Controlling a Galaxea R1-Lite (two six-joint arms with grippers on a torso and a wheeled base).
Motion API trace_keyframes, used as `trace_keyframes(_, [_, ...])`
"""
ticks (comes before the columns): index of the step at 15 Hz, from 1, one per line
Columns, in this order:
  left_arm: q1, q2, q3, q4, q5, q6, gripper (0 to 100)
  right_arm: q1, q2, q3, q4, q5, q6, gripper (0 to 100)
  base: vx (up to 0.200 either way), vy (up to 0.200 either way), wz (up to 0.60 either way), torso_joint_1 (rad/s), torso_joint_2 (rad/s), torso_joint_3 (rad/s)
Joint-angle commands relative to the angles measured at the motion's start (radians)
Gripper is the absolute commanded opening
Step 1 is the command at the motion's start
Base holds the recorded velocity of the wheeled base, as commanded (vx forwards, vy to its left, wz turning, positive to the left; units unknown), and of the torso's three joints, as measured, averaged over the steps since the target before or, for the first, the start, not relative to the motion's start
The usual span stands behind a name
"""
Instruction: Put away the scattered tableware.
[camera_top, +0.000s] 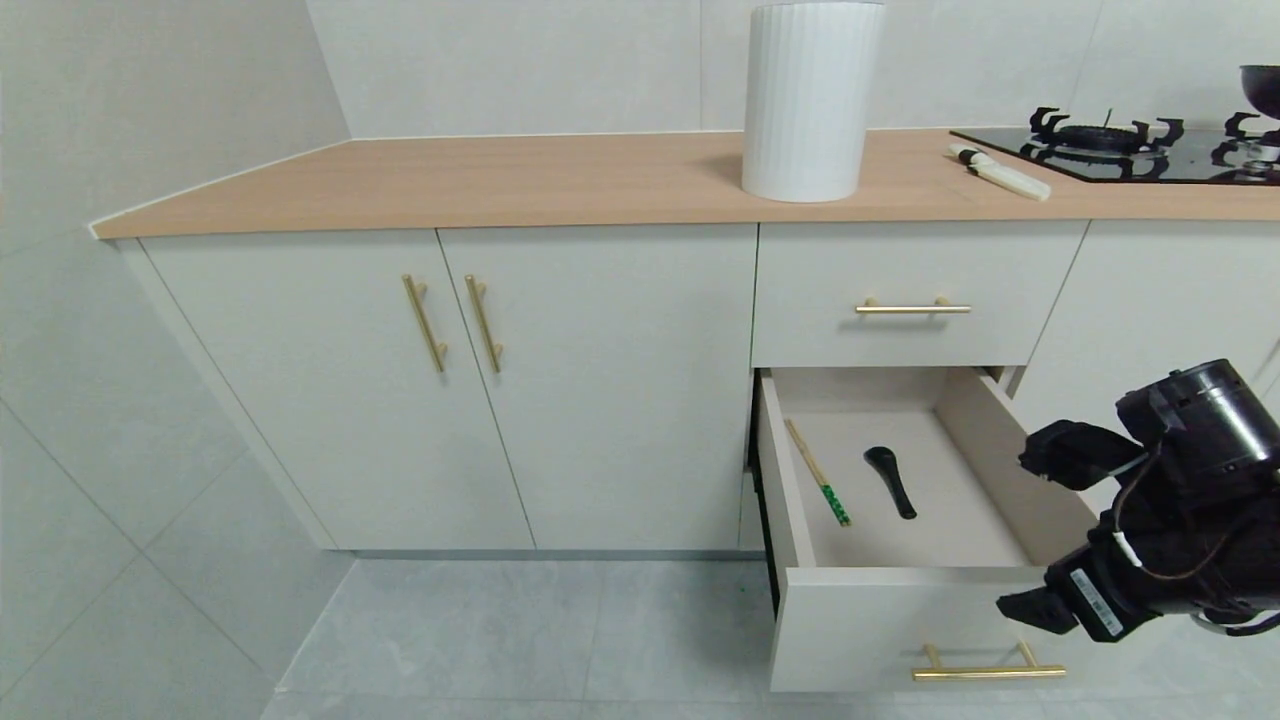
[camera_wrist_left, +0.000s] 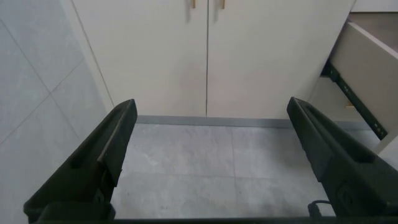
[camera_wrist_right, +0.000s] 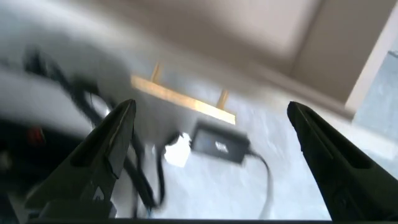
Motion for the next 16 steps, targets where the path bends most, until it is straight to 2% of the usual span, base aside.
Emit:
trace_keyframes(1, [0.0, 0.0, 0.0, 0.0, 0.001, 0.0, 100, 0.011, -0.015, 0.001, 0.029, 0.0, -0.017, 100, 0.0, 0.0, 0.0, 0.0, 0.0, 0.0])
trace_keyframes(6, [0.0, 0.0, 0.0, 0.0, 0.001, 0.0, 100, 0.06, 0.068, 0.022, 0.043, 0.0, -0.025, 100, 0.0, 0.0, 0.0, 0.0, 0.0, 0.0])
trace_keyframes(10, [0.0, 0.0, 0.0, 0.0, 0.001, 0.0, 100, 0.06, 0.189, 0.004, 0.04, 0.0, -0.017, 100, 0.0, 0.0, 0.0, 0.0, 0.0, 0.0])
trace_keyframes(13, [0.0, 0.0, 0.0, 0.0, 0.001, 0.0, 100, 0.06, 0.197, -0.01, 0.039, -0.003, -0.011, 100, 0.0, 0.0, 0.0, 0.0, 0.0, 0.0])
trace_keyframes(16, [0.0, 0.0, 0.0, 0.0, 0.001, 0.0, 100, 0.056, 0.221, -0.042, 0.039, -0.009, 0.053, 100, 0.0, 0.0, 0.0, 0.0, 0.0, 0.0])
